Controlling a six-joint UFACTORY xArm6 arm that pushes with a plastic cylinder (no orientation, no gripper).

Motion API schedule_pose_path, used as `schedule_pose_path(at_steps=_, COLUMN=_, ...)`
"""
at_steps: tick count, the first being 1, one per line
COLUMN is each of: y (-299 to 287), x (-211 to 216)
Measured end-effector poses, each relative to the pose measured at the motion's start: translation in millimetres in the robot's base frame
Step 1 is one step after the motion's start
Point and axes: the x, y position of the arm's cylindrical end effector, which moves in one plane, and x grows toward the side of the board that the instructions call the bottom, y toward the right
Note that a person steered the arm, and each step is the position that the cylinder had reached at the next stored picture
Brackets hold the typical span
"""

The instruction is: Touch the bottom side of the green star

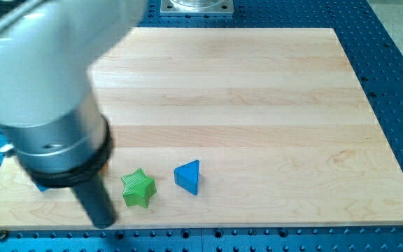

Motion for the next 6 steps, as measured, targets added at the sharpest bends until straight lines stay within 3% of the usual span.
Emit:
schedule_pose_path(at_steps=1, y=-14, x=0)
schedule_pose_path(at_steps=4, y=135, x=0)
schedule_pose_path(at_steps=6, y=105, x=-1)
